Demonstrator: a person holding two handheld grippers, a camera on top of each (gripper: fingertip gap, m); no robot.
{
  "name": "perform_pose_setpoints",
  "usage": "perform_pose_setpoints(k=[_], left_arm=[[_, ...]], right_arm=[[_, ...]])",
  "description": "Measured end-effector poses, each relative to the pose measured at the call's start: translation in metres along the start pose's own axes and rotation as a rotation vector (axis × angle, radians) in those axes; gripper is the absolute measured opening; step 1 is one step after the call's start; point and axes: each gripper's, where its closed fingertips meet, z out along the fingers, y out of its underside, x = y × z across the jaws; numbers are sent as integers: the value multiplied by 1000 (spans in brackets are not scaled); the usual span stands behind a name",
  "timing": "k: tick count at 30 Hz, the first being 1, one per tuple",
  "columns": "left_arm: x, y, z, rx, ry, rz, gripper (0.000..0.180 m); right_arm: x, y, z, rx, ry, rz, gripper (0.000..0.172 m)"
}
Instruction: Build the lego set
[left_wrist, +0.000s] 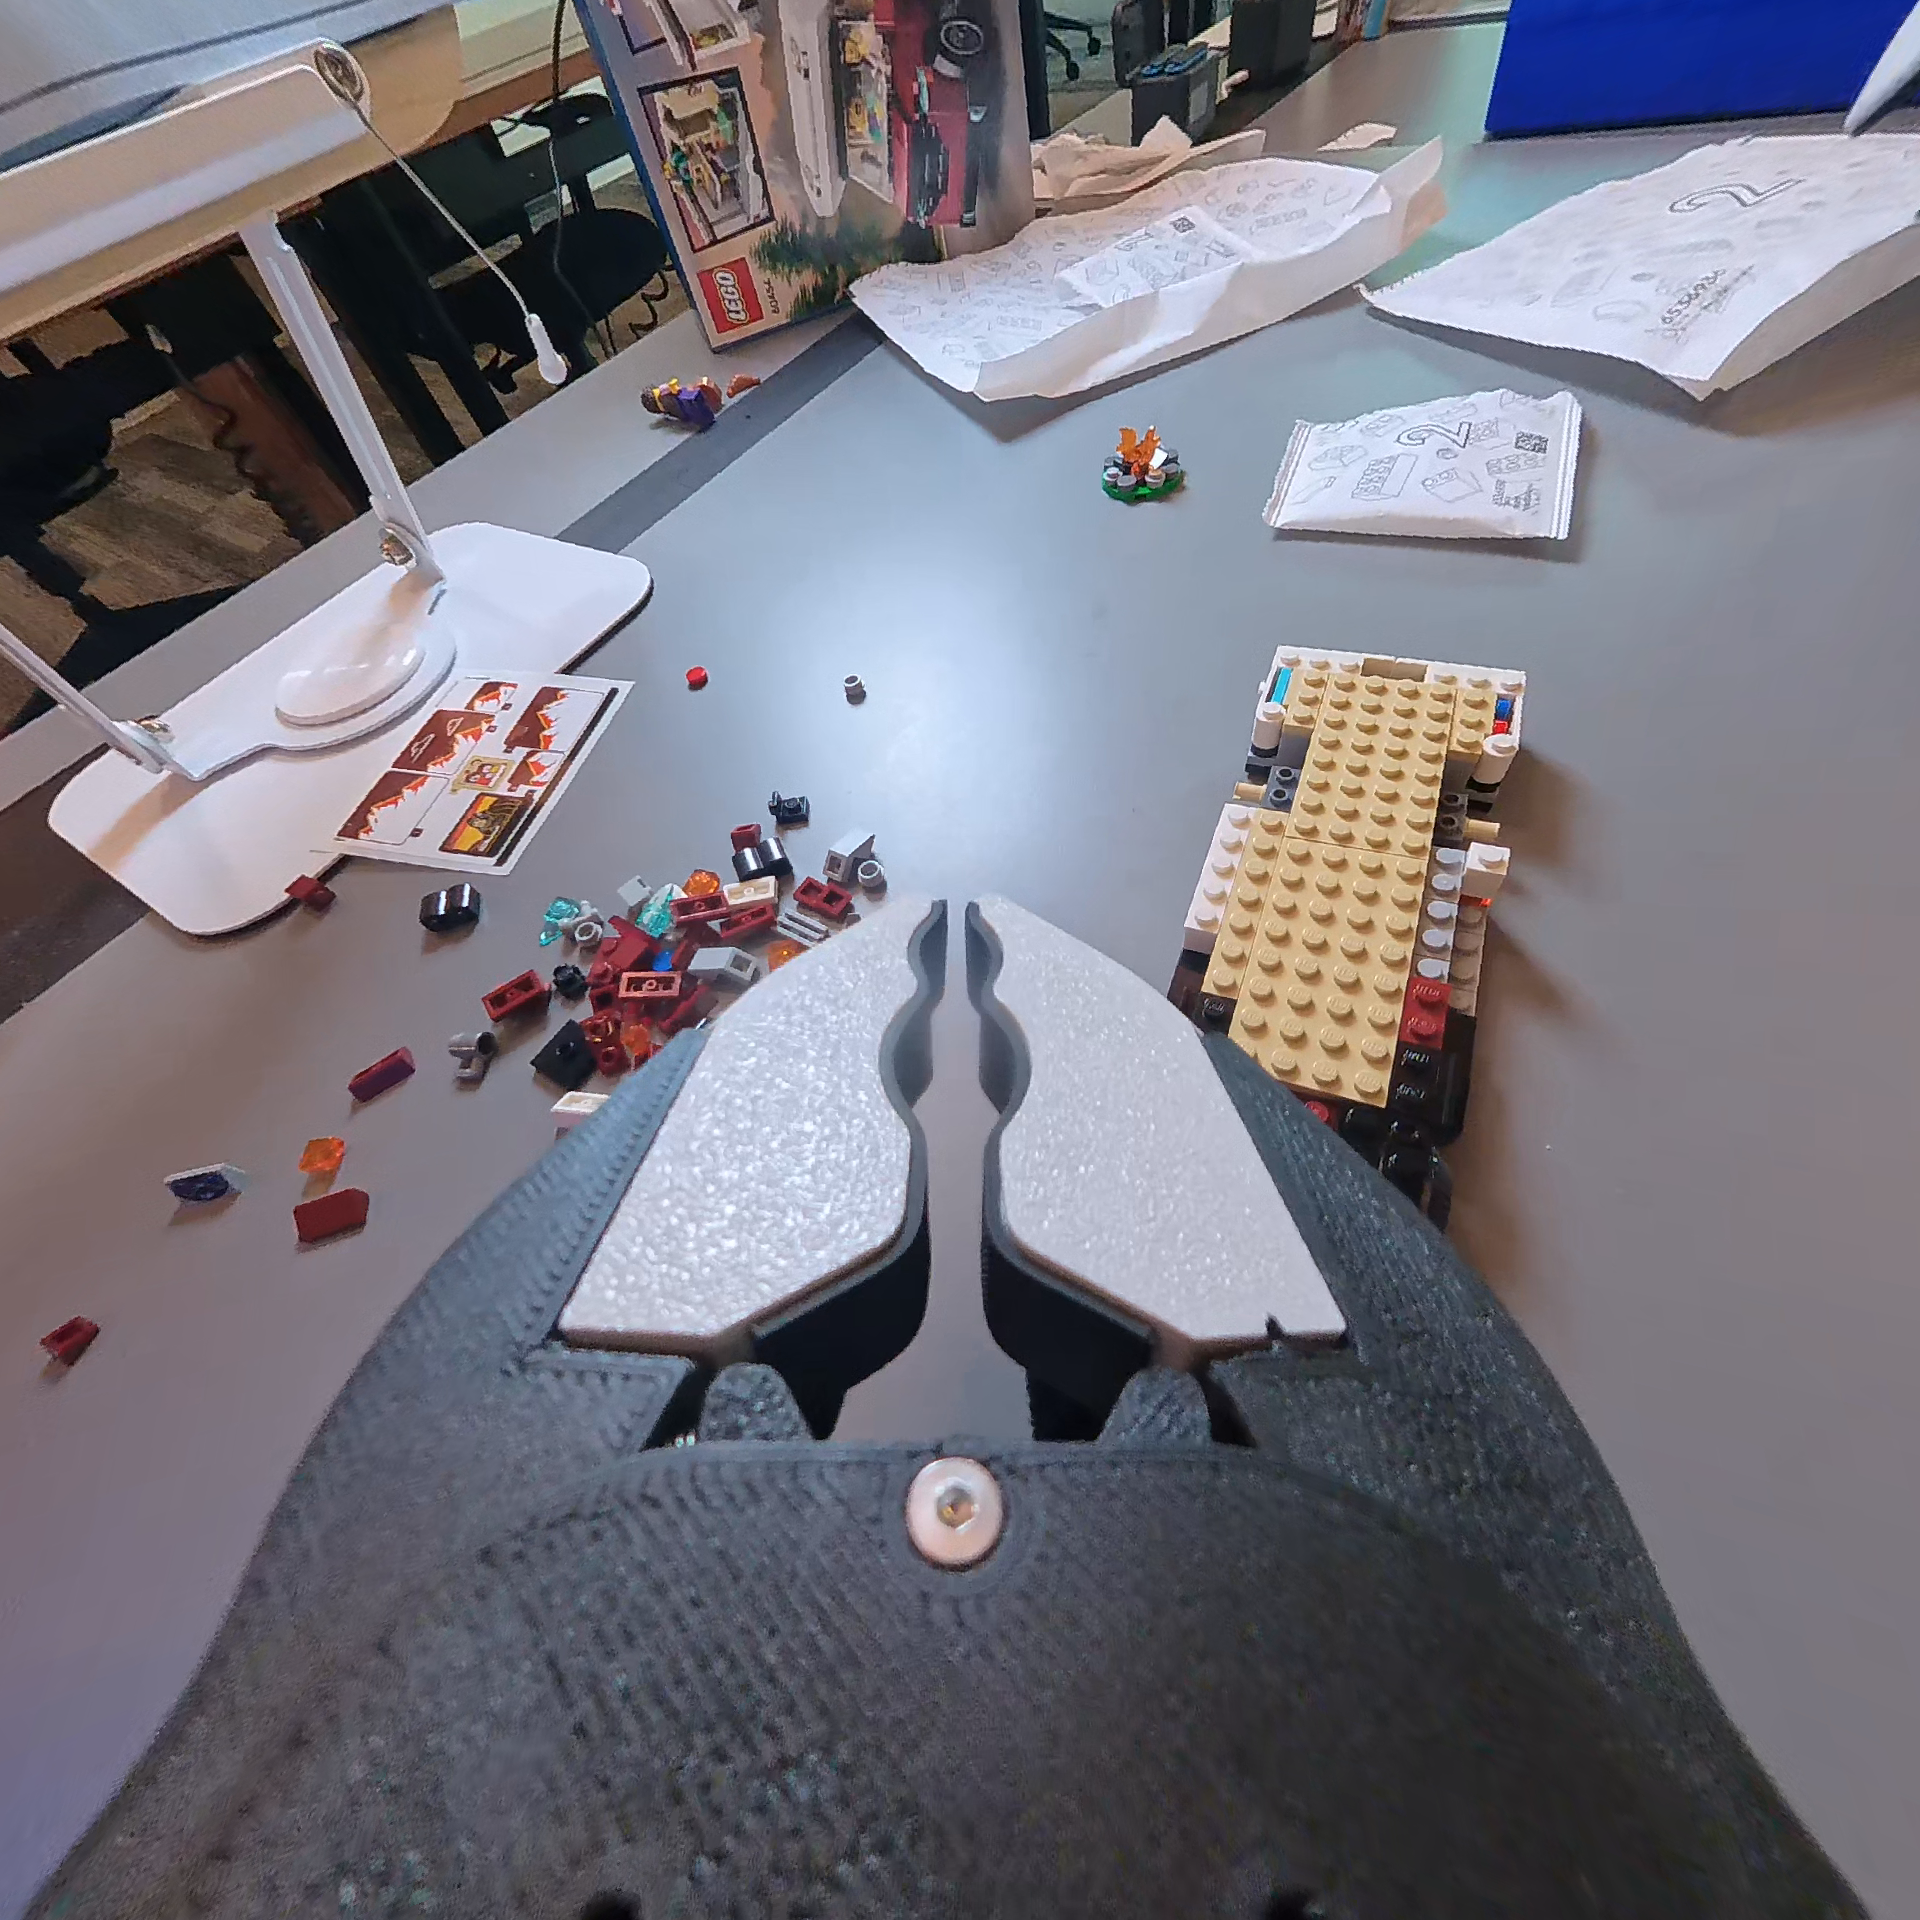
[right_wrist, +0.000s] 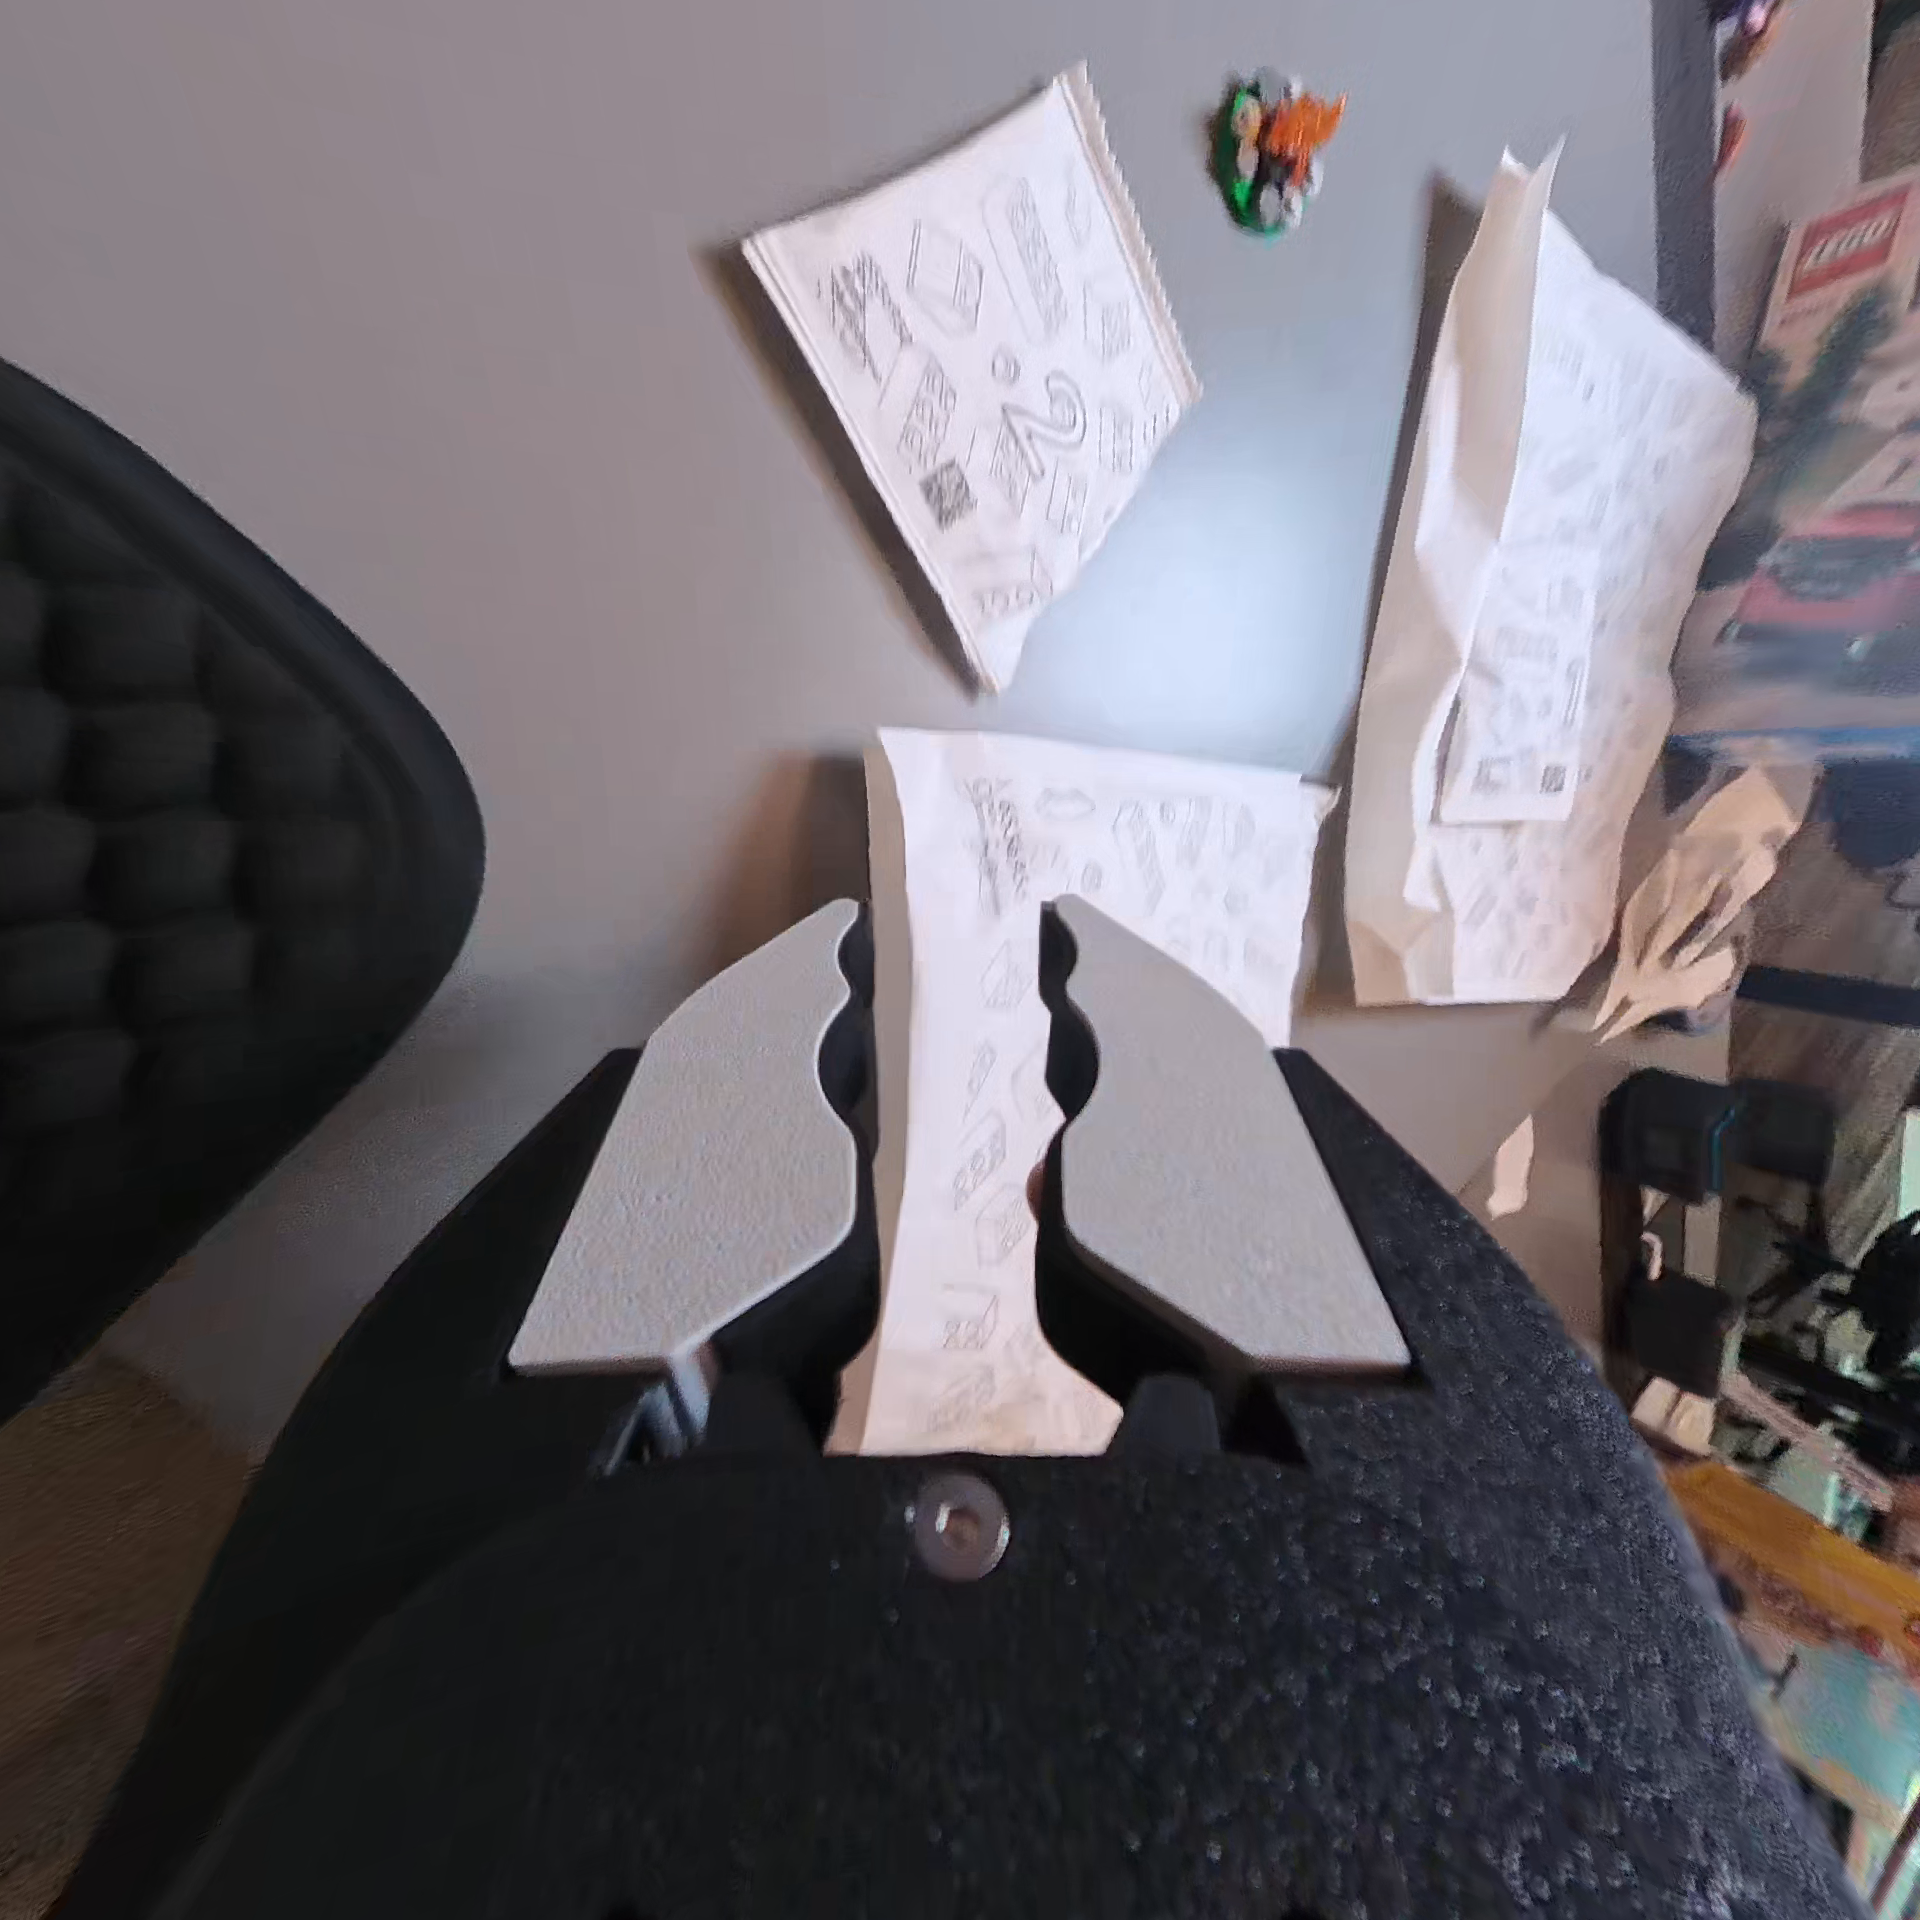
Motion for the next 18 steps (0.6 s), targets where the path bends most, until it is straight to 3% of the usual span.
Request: perform_pose_setpoints(k=[4, 8, 12, 18], left_arm=[[0, 0, 0, -1, 3, -4, 3], [1, 1, 0, -2, 6, 2, 3], [0, 3, -1, -6, 10, -5, 3], [-3, 6, 0, -9, 25, -35, 3]], right_arm=[[-6, -40, 29, 48, -59, -105, 30], [-3, -53, 56, 30, -117, -156, 30], [3, -34, 57, -56, -192, -95, 35], [-8, 20, 19, -250, -224, 42, 56]])
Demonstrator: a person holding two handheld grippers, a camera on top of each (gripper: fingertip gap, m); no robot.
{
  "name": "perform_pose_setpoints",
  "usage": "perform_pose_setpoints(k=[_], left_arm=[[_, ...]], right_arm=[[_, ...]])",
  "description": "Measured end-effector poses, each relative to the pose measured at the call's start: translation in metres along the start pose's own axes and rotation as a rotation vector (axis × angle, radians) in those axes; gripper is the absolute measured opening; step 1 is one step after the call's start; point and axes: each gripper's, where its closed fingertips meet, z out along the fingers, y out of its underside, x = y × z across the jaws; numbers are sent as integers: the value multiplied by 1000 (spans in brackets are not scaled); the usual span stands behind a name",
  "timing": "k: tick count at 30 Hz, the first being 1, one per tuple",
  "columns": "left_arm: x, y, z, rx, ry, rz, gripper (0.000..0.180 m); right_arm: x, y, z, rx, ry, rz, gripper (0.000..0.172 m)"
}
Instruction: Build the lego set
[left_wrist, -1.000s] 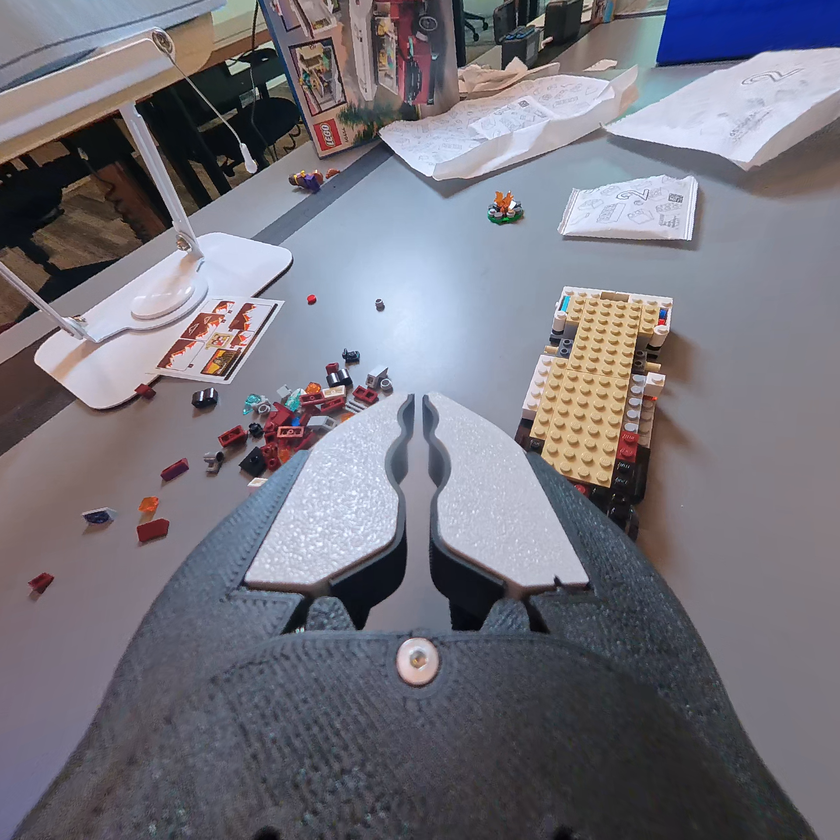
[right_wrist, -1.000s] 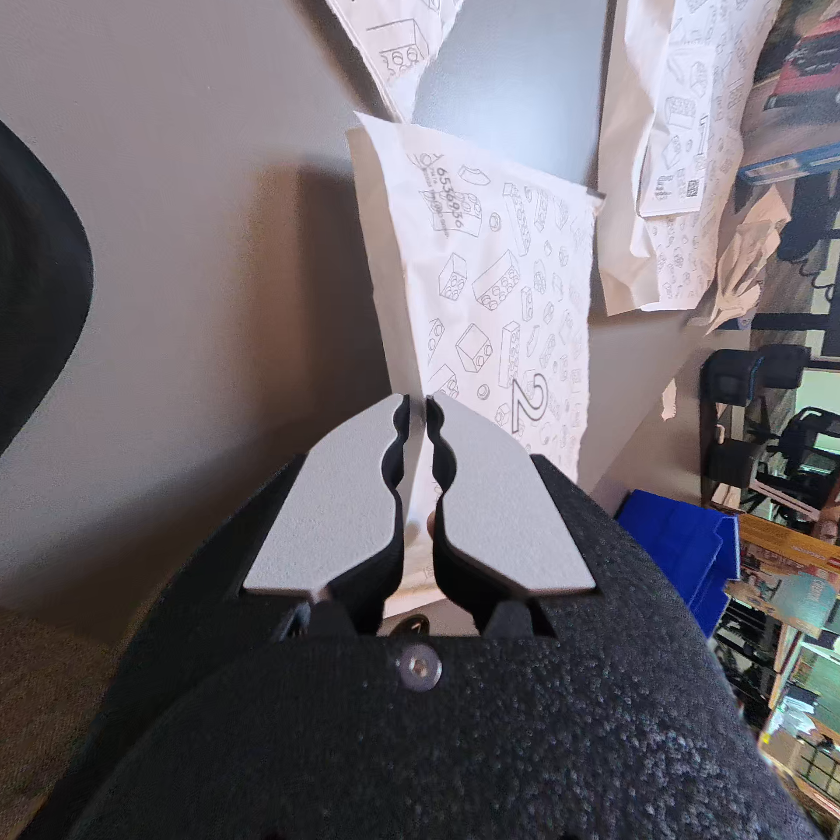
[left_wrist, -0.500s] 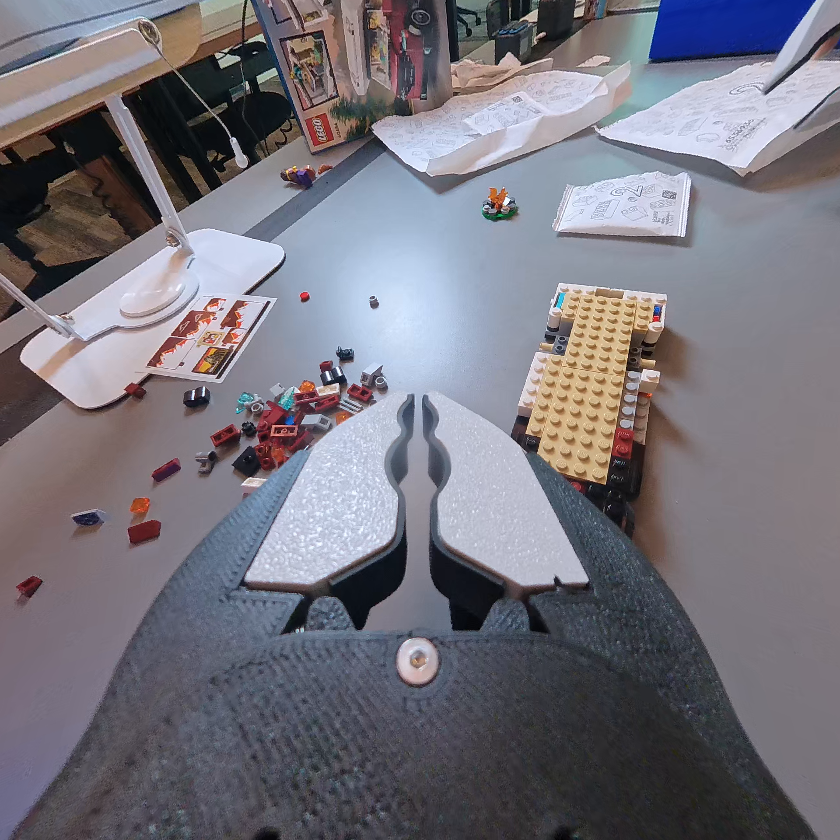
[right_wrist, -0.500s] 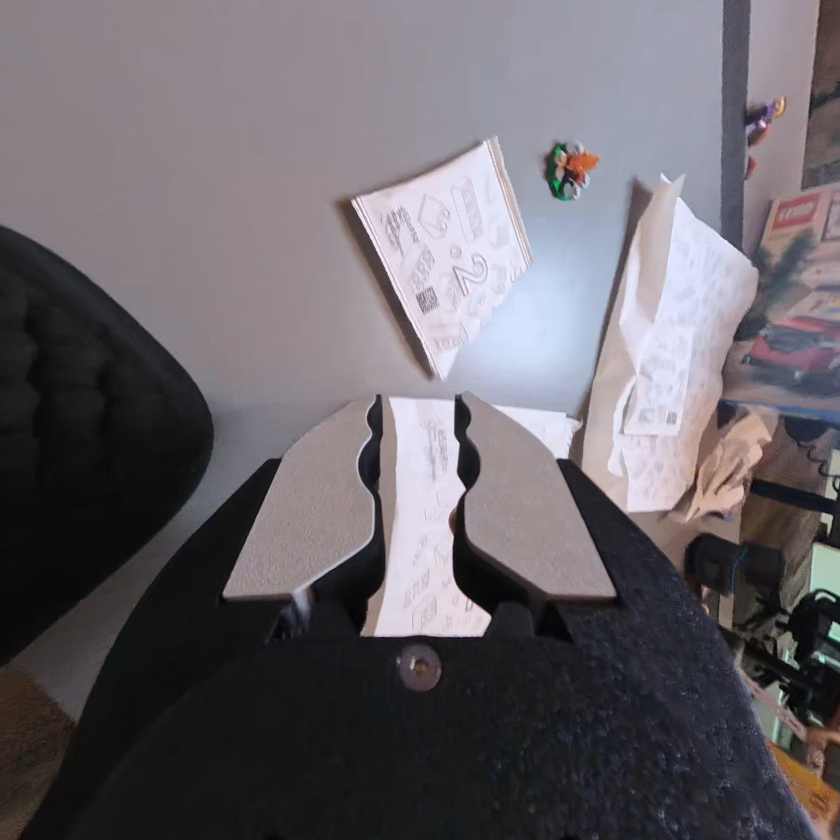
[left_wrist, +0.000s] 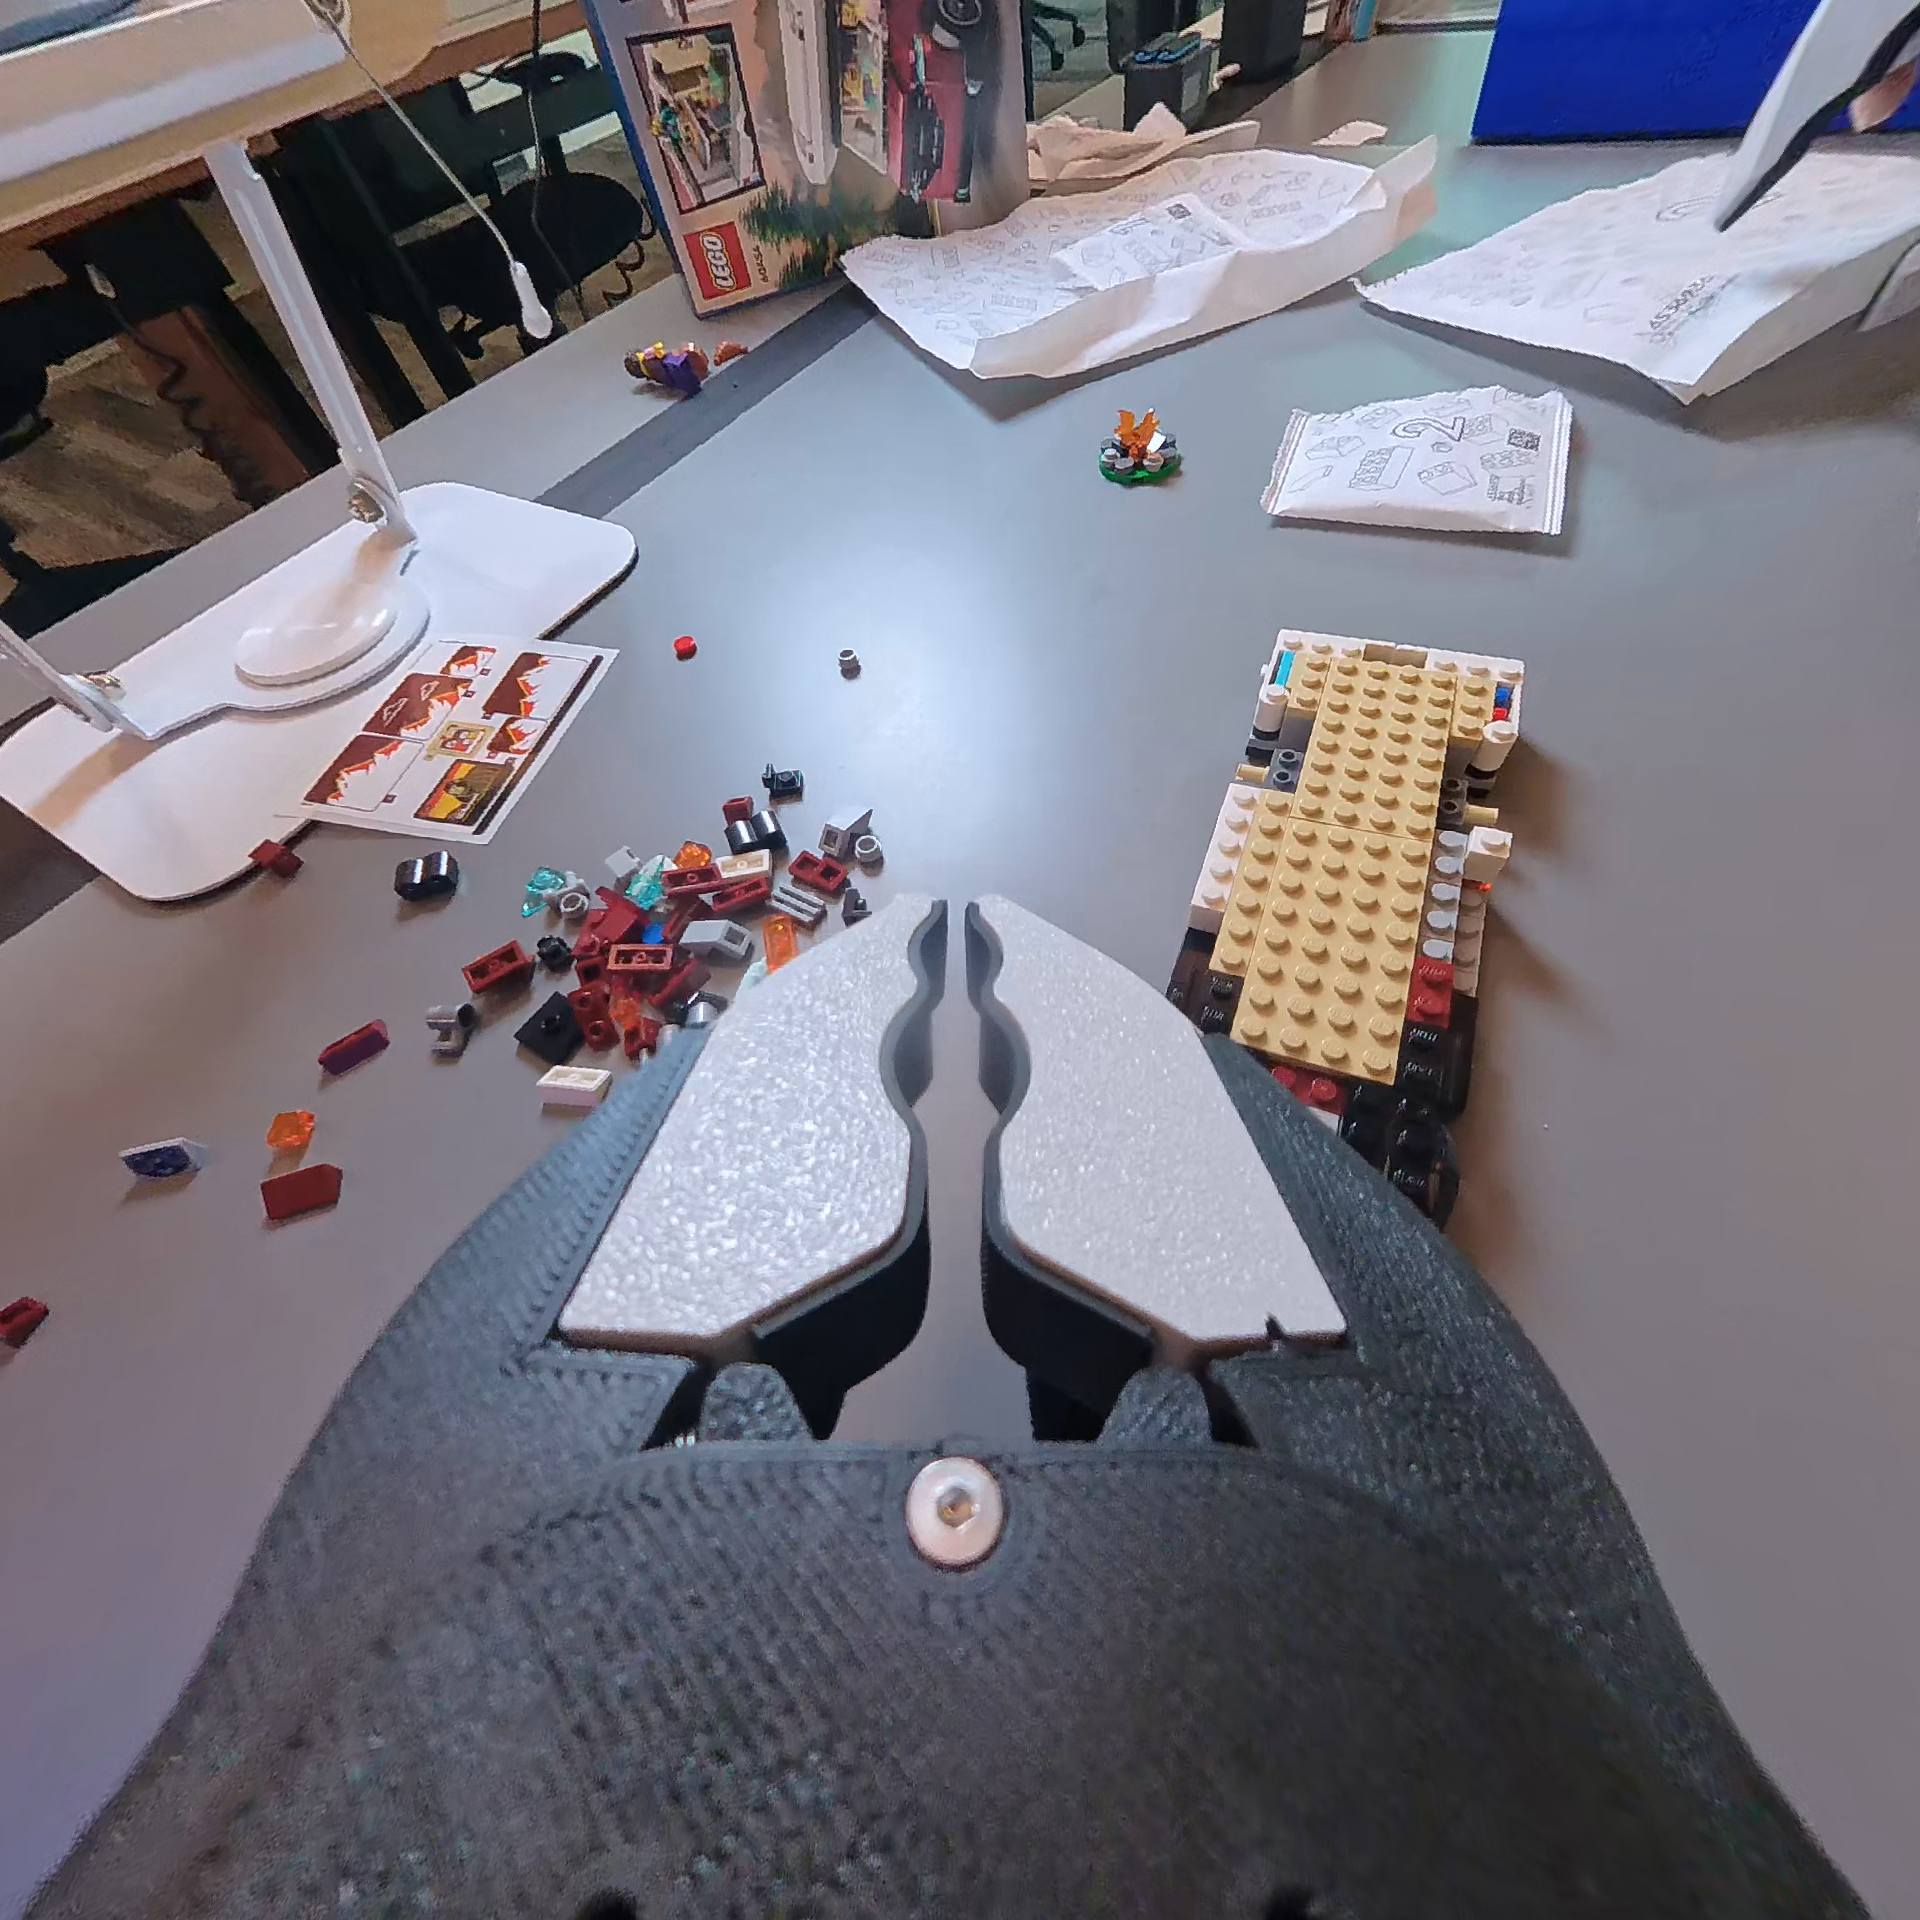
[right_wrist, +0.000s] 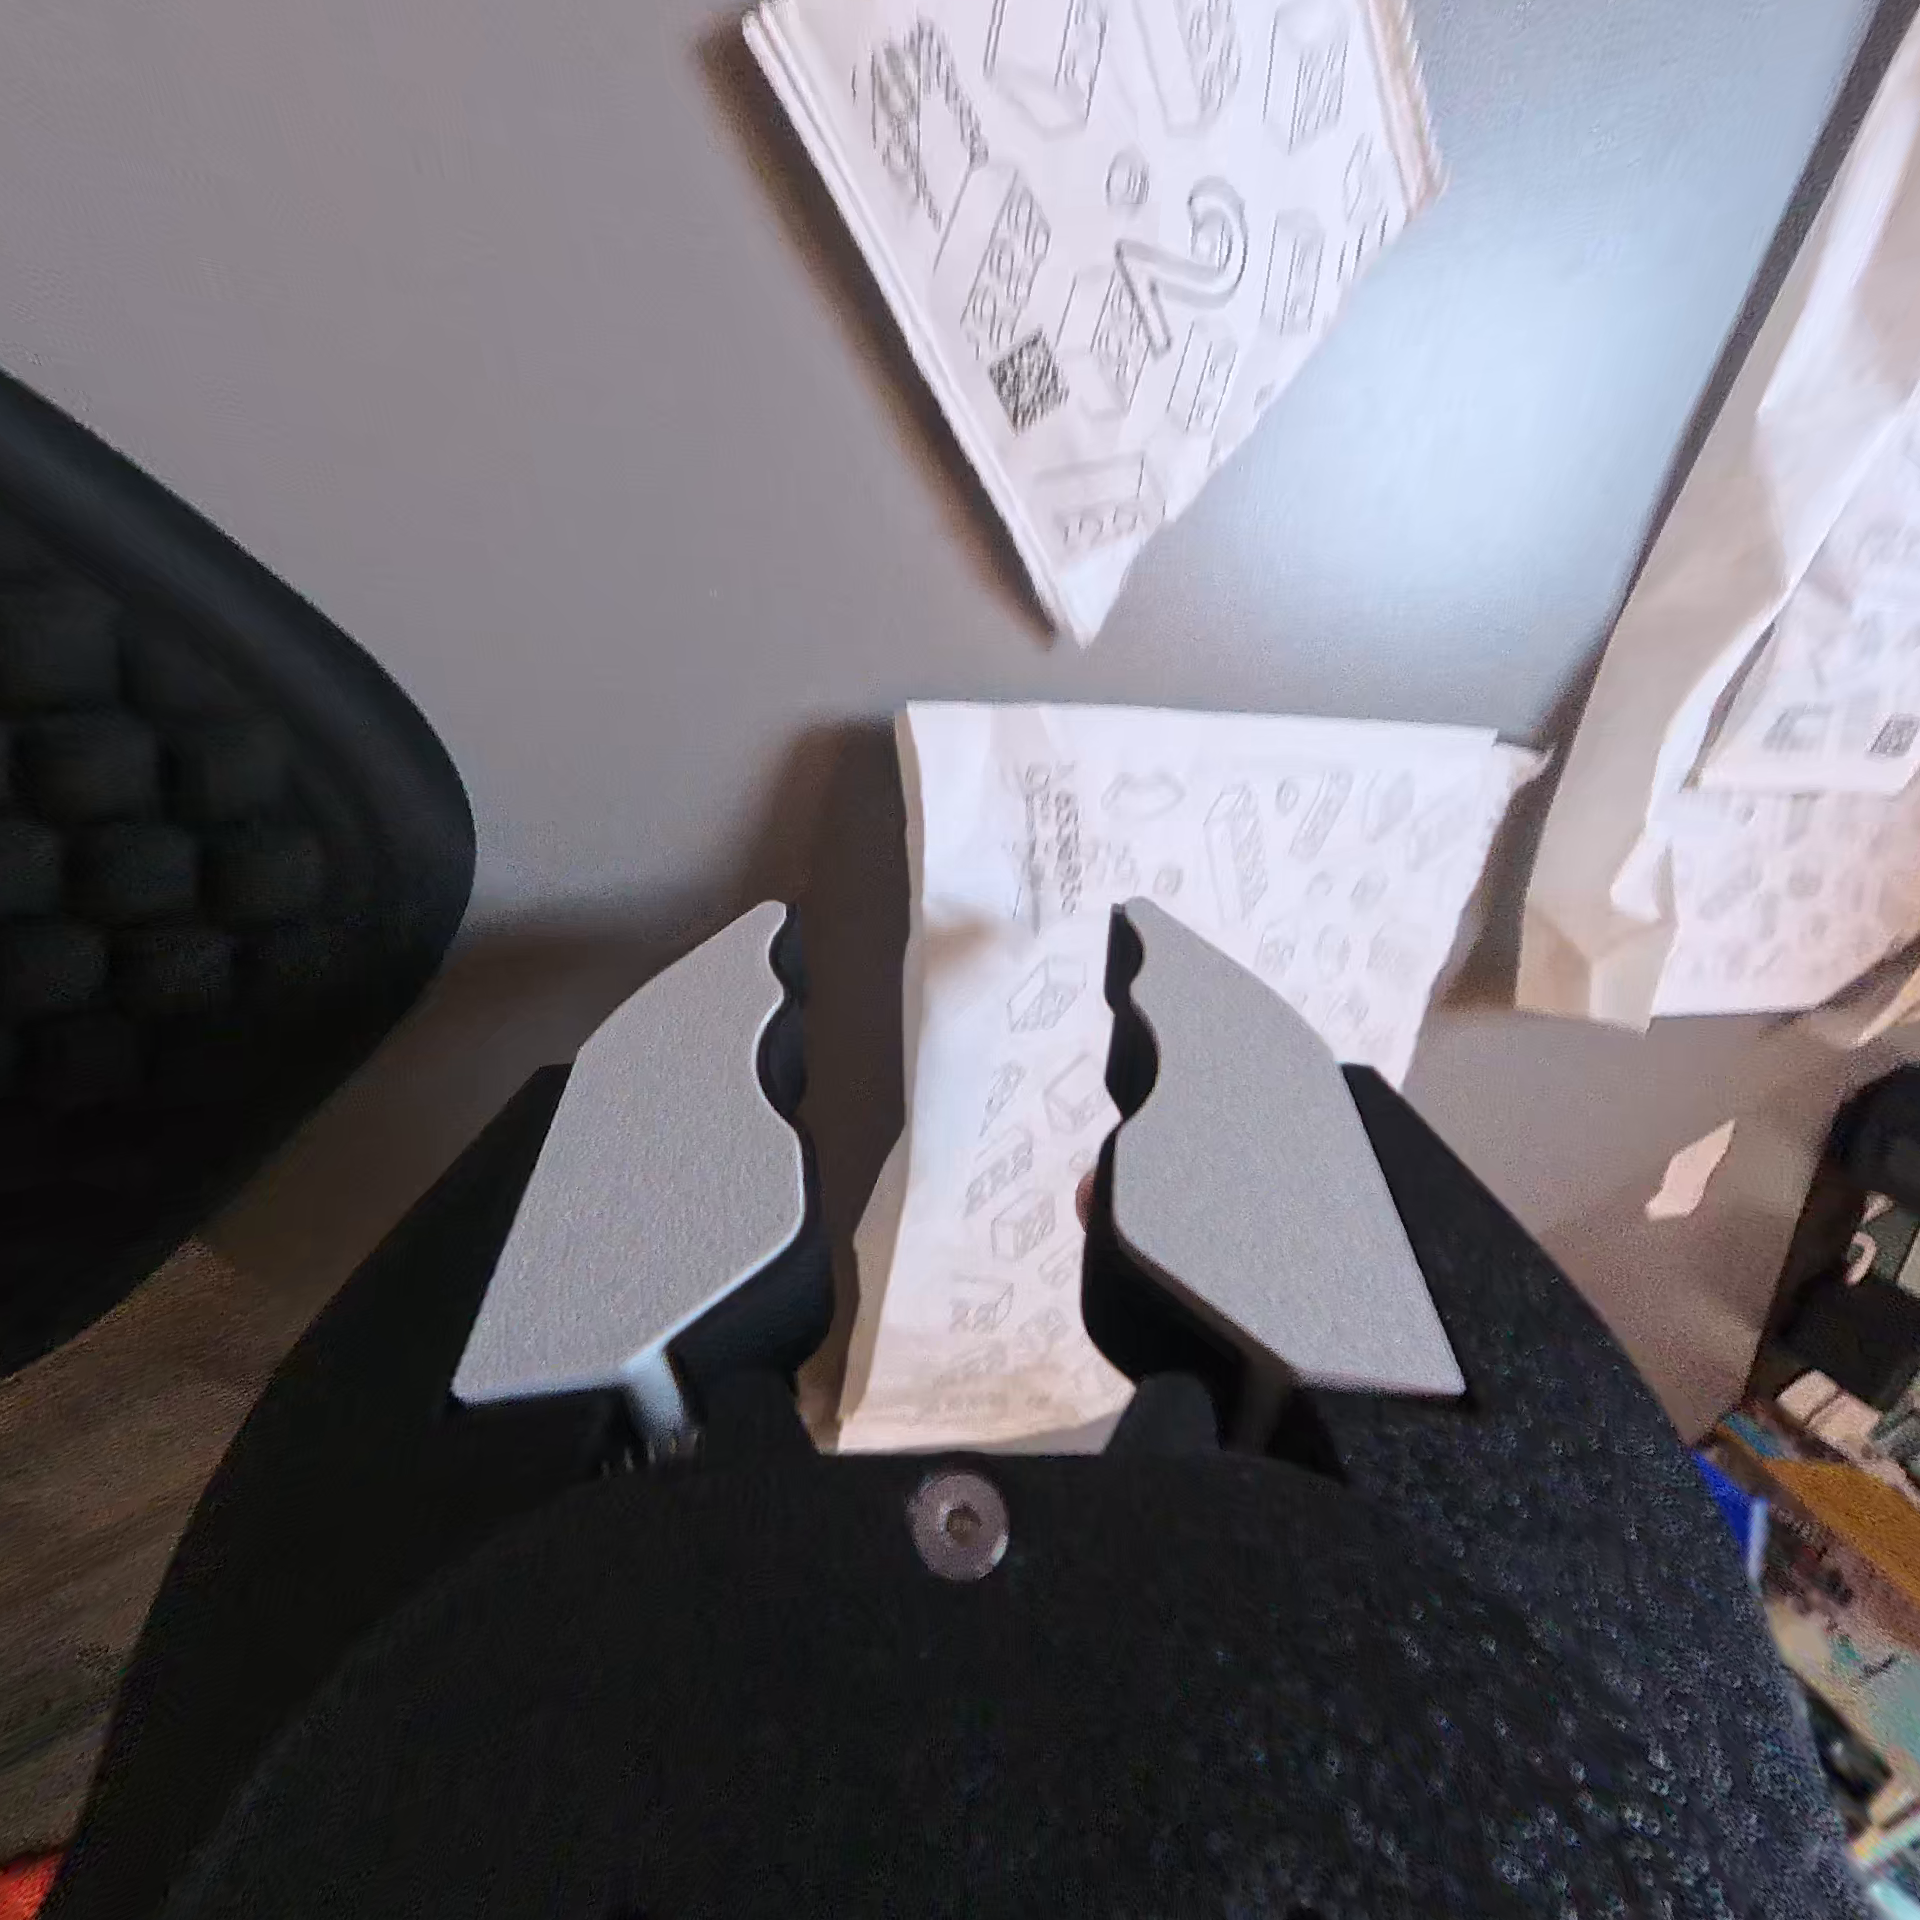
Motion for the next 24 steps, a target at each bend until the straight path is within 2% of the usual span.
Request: perform_pose_setpoints(k=[3, 4, 5, 7, 8, 13, 16, 18, 21, 24], left_arm=[[-1, 1, 1, -2, 7, -10, 3], [0, 1, 1, -1, 12, -14, 3], [0, 1, 1, -1, 16, -16, 3], [1, 1, 2, -1, 21, -14, 3], [2, 1, 2, -1, 23, -13, 3], [3, 1, 2, -5, 14, 3, 3], [3, -1, 1, 0, 11, 3, 3], [3, -1, 0, 2, 8, 5, 3], [3, -3, -1, 9, 7, 0, 2], [2, -2, -2, 8, -2, 8, 2]], right_arm=[[-4, 48, -1, -132, 81, 56, 63], [-3, 63, 2, -170, 114, 70, 59], [-3, 74, 7, -184, 145, 80, 46], [7, 81, 11, -166, 267, 50, 8], [10, 80, 7, -160, 305, 24, 1], [41, 51, -60, -84, 461, -41, 1], [82, 27, -100, -19, 565, -41, 0], [118, 12, -113, 5, 631, -29, 0], [174, -9, -100, -7, 683, 1, 1], [215, -30, -54, -28, 631, 50, 1]])
